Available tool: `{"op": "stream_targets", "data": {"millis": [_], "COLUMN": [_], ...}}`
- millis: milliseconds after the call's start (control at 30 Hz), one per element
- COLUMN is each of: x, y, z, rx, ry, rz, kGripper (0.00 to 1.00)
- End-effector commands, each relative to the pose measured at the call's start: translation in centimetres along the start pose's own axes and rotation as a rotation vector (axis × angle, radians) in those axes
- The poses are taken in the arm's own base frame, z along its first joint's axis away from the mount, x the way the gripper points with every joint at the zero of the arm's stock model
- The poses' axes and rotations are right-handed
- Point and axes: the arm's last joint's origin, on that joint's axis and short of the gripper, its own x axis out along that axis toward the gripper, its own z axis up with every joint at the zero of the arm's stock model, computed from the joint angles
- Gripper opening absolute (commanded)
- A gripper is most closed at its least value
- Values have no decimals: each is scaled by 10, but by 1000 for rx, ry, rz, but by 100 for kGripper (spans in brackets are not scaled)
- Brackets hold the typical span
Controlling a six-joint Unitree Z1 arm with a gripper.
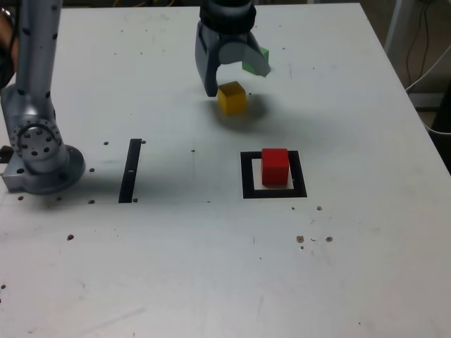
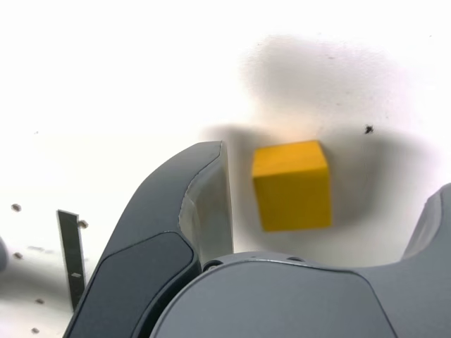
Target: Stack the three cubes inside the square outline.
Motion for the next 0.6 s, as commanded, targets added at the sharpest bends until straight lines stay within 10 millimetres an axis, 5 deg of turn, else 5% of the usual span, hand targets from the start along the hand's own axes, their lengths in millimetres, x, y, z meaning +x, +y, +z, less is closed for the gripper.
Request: {"op": "stream_targets", "data": {"millis": [0,300,567], "x": [7,16,10], "y": [-1,0,2], "z": [7,16,12], "rx": [6,9,-5], "ry": [14,31,22], "rz": [-3,7,14], "kGripper": [92,82,55]}}
